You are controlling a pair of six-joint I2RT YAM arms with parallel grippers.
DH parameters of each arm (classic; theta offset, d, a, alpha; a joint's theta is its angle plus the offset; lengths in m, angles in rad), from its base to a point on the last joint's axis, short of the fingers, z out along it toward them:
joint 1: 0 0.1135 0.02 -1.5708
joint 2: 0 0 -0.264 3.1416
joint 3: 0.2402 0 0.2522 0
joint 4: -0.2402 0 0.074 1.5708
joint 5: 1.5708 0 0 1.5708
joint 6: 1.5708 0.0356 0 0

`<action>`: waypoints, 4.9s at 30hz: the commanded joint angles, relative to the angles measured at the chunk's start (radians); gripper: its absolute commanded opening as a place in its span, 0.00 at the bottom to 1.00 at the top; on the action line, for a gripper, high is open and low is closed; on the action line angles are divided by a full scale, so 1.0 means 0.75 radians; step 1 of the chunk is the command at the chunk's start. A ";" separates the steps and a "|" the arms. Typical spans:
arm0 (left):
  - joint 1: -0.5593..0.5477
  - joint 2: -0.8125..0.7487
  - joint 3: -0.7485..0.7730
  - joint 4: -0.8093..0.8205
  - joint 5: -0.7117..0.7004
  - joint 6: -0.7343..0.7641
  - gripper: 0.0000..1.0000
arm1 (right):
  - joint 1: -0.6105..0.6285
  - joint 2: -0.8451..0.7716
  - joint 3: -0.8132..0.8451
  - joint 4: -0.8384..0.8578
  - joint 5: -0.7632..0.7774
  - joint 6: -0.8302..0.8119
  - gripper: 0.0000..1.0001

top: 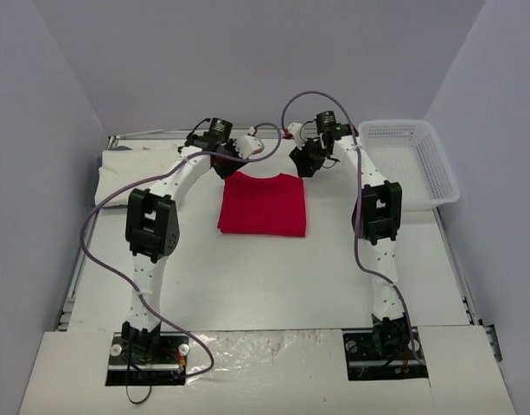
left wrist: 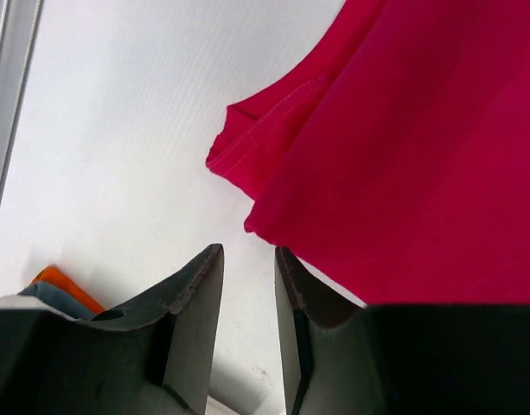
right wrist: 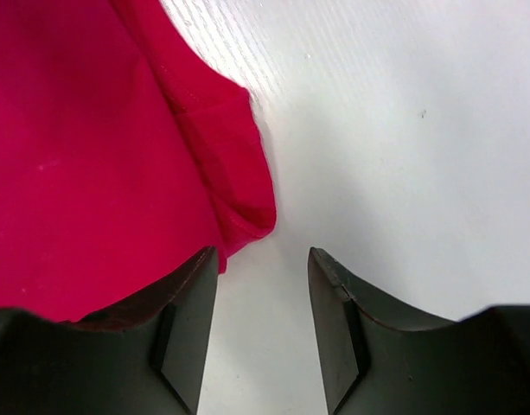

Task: Fold and stack the t-shirts
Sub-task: Fold the long partially folded tshirt into a neat square, then put the neatly folded tshirt into the corner of the board with the left arm

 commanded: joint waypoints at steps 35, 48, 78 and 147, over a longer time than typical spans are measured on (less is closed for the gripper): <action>0.537 -0.724 -0.933 0.047 0.145 -0.592 0.32 | 0.809 -0.195 -0.368 0.156 0.604 0.283 0.48; 0.541 -0.720 -0.952 0.049 0.175 -0.574 0.32 | 0.877 -0.253 -0.417 0.121 0.616 0.281 0.51; 0.554 -0.485 -0.849 -0.084 0.842 -0.643 0.44 | 0.918 -0.229 -0.454 0.095 0.655 0.250 0.00; 0.253 -0.094 -0.011 -0.303 0.419 -1.062 0.02 | 0.151 -1.121 -1.377 -0.112 0.080 0.009 1.00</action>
